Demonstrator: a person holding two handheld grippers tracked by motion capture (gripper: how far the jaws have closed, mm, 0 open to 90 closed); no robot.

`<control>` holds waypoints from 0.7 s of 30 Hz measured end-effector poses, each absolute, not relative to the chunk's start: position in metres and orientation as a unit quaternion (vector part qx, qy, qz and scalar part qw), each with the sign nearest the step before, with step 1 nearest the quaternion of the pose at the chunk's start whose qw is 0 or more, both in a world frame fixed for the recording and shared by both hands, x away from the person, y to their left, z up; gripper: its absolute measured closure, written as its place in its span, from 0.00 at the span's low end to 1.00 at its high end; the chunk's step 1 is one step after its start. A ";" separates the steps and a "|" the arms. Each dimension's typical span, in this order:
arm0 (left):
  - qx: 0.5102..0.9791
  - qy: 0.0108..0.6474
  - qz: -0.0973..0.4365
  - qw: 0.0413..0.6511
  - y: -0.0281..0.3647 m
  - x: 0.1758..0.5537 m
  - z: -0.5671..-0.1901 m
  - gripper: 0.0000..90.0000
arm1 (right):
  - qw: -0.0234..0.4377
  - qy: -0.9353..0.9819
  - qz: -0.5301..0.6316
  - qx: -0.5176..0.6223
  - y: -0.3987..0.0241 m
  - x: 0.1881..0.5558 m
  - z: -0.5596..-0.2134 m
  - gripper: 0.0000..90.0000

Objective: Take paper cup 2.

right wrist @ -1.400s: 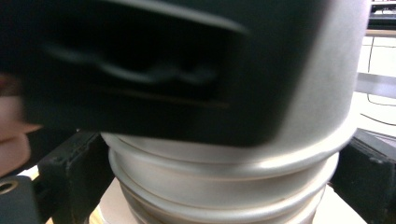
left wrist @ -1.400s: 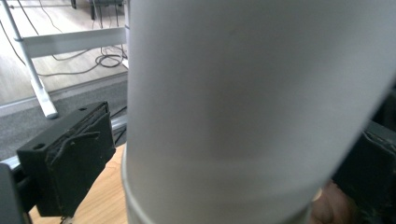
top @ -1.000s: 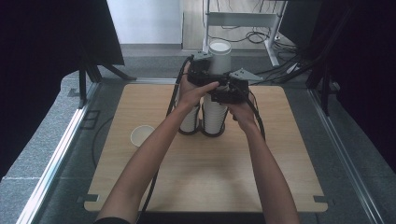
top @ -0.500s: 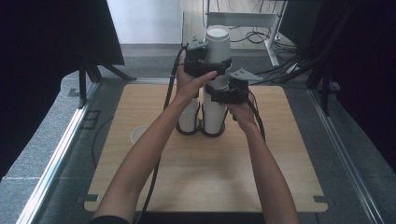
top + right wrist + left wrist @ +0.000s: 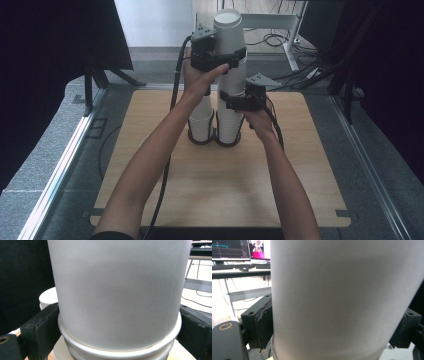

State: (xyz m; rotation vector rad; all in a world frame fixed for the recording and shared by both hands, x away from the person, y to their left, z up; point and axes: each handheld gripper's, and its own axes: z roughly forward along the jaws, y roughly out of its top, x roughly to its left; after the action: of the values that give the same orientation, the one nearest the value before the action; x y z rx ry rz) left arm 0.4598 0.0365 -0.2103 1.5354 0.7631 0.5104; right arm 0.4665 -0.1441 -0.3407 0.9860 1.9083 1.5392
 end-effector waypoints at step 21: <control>0.679 0.313 0.224 0.625 0.069 0.423 -0.216 0.14 | 0.247 0.700 0.564 0.360 -0.144 0.466 -0.341 0.04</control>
State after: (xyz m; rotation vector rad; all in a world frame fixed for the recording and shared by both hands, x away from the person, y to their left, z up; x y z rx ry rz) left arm 0.4229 0.0689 -0.2158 1.5591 0.7176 0.5132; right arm 0.4663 -0.1438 -0.3408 0.9827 1.9093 1.5383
